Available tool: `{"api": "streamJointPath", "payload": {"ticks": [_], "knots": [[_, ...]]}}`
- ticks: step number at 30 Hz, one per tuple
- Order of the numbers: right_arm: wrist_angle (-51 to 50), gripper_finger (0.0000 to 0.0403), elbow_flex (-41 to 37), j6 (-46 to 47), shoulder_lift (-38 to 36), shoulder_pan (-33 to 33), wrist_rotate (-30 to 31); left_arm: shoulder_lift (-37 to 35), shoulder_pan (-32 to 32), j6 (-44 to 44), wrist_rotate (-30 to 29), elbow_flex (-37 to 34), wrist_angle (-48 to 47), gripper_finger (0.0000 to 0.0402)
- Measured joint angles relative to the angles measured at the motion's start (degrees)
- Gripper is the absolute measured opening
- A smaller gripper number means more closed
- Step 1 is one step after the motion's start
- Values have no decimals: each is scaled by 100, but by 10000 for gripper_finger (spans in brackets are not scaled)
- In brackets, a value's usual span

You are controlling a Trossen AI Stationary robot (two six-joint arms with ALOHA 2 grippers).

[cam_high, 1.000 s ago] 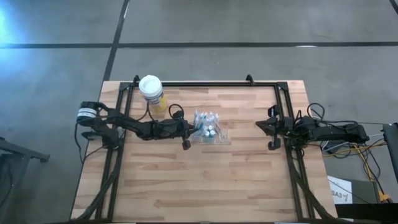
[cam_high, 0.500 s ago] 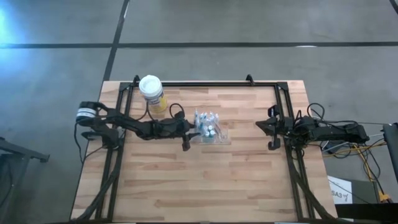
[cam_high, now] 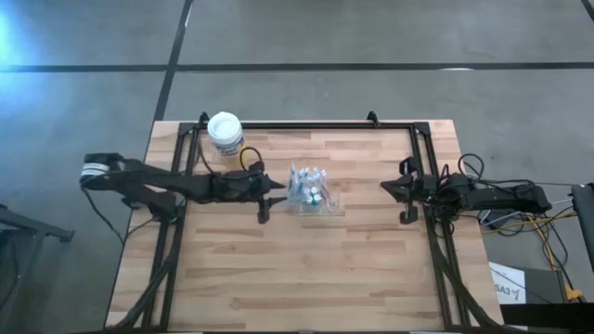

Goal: Pick & Place toothbrushing station
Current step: Return to Home Position

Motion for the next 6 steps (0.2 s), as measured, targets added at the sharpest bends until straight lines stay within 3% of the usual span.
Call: {"api": "streamJointPath", "payload": {"ticks": [3,6], "knots": [[1,8,1,46,96,0,-4,-477,-23,-4,-71,-211,-385,156],[9,8,1,97,254,0,-13,-817,-31,-192,-558,-613,-305,117]]}}
